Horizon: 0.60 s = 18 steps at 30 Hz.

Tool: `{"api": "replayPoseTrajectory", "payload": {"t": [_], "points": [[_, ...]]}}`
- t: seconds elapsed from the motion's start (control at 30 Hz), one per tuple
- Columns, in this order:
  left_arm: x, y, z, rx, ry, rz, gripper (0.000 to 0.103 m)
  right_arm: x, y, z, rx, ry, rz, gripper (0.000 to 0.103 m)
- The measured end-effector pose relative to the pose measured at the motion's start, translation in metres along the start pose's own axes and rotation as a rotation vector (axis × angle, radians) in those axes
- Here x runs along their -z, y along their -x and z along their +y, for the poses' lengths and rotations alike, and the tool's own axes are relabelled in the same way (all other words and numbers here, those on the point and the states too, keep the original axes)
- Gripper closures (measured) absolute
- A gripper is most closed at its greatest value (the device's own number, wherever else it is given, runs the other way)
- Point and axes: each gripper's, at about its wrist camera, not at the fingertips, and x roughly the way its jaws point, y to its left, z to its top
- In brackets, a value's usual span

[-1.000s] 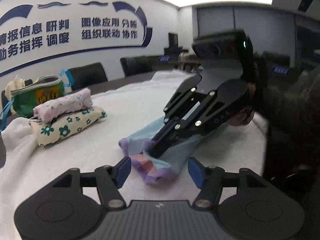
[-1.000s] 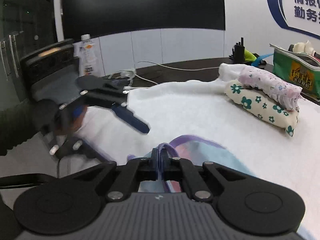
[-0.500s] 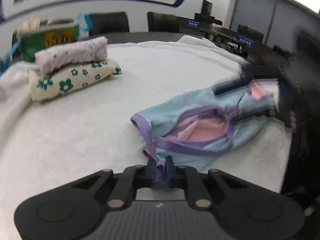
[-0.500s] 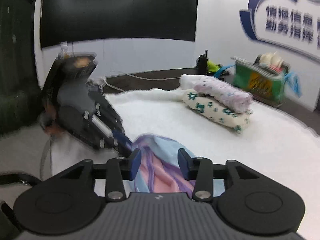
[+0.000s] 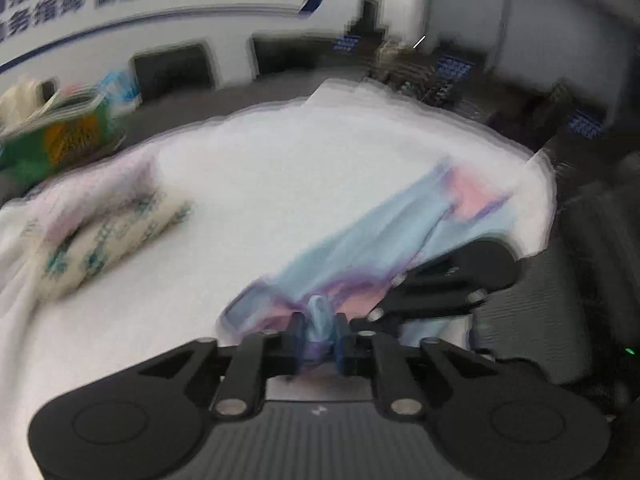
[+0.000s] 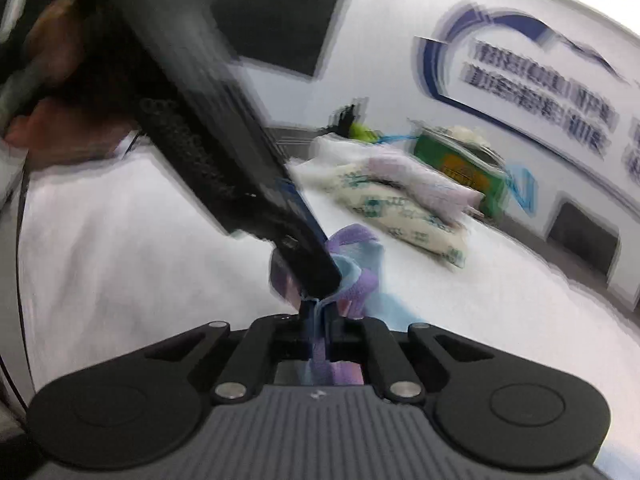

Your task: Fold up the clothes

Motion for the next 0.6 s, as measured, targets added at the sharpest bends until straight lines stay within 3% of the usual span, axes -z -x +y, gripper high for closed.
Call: {"api": "replayPoseTrajectory", "payload": {"t": [0.07,0.13,0.2,0.3,0.37,0.4,0.43,0.47,0.5,0.6], "points": [[-0.019,0.006,-0.015,0.068,-0.07,-0.08,0.056,0.011,0.028,-0.042,0.013,-0.225,-0.045,0.1],[-0.029,-0.001,-0.026,0.043,-0.149,-0.105,0.043,0.022,0.056,-0.084,0.025,-0.45,-0.091,0.1],[-0.036,-0.013,-0.033,0.037,-0.215,-0.103,0.042,0.043,0.078,-0.118,0.062,-0.628,-0.103,0.1],[-0.036,-0.059,-0.028,0.02,-0.229,-0.012,0.042,0.09,0.093,-0.137,0.206,-0.789,-0.083,0.099],[-0.034,-0.086,-0.021,-0.007,-0.211,0.041,0.043,0.103,0.098,-0.141,0.185,-0.828,-0.061,0.095],[-0.036,-0.094,-0.017,0.003,-0.2,0.052,0.044,0.11,0.101,-0.143,0.174,-0.845,-0.053,0.085],[-0.038,-0.101,-0.014,0.016,-0.189,0.061,0.045,0.11,0.109,-0.145,0.165,-0.841,-0.071,0.063],[-0.045,-0.106,-0.01,0.041,-0.19,0.058,0.044,0.111,0.118,-0.148,0.162,-0.837,-0.089,0.051],[-0.055,-0.11,-0.01,0.062,-0.197,0.051,0.043,0.114,0.132,-0.151,0.22,-0.842,-0.099,0.041],[-0.095,-0.144,-0.015,0.113,-0.209,0.063,0.043,0.122,0.174,-0.164,0.396,-0.855,-0.123,0.042]]}}
